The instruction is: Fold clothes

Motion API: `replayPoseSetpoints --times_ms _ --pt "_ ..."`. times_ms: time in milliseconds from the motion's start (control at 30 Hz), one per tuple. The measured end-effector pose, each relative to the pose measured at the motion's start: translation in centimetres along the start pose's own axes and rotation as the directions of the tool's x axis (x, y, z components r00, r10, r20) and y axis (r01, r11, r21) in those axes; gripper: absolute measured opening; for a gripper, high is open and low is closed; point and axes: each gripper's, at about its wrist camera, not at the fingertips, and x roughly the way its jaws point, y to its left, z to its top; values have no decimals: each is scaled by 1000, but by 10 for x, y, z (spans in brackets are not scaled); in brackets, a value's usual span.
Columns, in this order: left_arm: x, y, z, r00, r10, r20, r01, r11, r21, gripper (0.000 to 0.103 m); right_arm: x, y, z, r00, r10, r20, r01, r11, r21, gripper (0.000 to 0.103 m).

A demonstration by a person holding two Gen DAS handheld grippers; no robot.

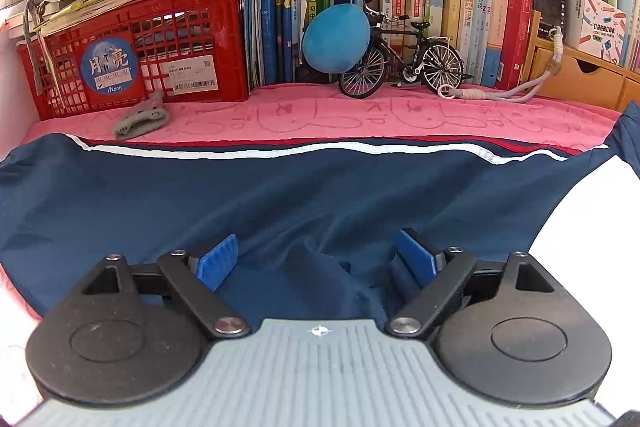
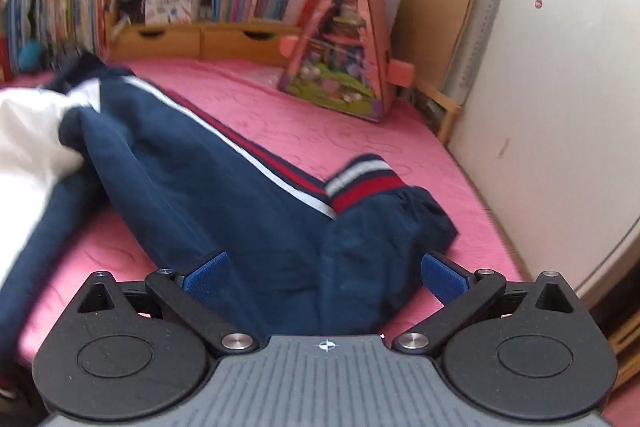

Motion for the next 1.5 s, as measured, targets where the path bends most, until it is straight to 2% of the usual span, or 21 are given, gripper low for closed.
replayPoseSetpoints --times_ms 100,167,233,300,333,367,433,467,567,700,733,800,867,967,1033,1133,1200,1267,1367,1467,1500 --pt "0 -1 0 1000 7 2 -7 1000 6 89 27 10 20 993 -121 13 121 992 43 103" --pt "-1 -2 0 1000 13 3 -13 1000 10 90 63 17 28 969 -238 -70 240 970 27 103" --pt "-1 -3 -1 1000 15 4 -15 1000 12 90 100 22 27 944 -285 -166 291 957 15 102" --pt "-1 -3 -1 1000 16 4 -16 1000 13 90 122 22 31 925 -311 -218 327 944 41 81" --pt "-1 -3 -1 1000 20 5 -20 1000 16 90 129 21 36 920 -324 -220 346 936 67 61" --pt "-1 -4 -1 1000 24 6 -24 1000 19 91 130 20 46 918 -338 -210 360 930 79 33" --pt "-1 -6 -1 999 34 10 -34 999 30 91 129 17 68 914 -364 -180 384 918 93 26" --pt "-1 -7 -1 999 39 12 -40 999 35 91 119 15 82 920 -377 -109 388 915 109 25" --pt "-2 -10 -1 998 53 17 -54 997 50 92 75 4 122 899 -403 173 373 910 181 25" --pt "-1 -9 -1 998 54 16 -55 997 47 92 56 -43 144 841 -500 204 420 843 336 32" --pt "-1 -8 -1 998 54 16 -54 997 46 92 64 -56 142 838 -528 139 456 817 352 38" --pt "-1 -8 -1 998 54 16 -55 997 46 92 89 -74 126 820 -571 -45 551 766 332 64" --pt "-1 -9 -2 998 54 16 -54 997 46 93 99 -74 102 813 -569 -125 578 761 295 70" --pt "-1 -8 -2 999 50 14 -51 998 42 93 92 -50 77 853 -511 -101 518 811 271 88" --pt "-1 -8 -2 999 50 15 -51 998 42 93 84 -24 77 900 -432 -56 430 861 271 88" --pt "-1 -9 -3 998 55 18 -56 997 48 93 81 24 97 976 -217 27 203 945 258 92" --pt "-1 -10 -3 998 58 19 -59 997 51 93 90 70 127 997 -30 65 15 975 222 95" --pt "-1 -10 -3 998 58 19 -59 997 50 93 105 117 150 988 139 65 -149 968 200 95" --pt "-1 -9 -3 998 56 18 -57 997 48 93 134 200 180 927 375 18 -371 907 200 95" --pt "-1 -9 -3 998 55 17 -56 997 45 93 161 284 203 866 497 -54 -480 858 183 95" --pt "-1 -7 -3 999 49 15 -49 998 38 93 173 308 209 870 487 -84 -469 867 169 95"
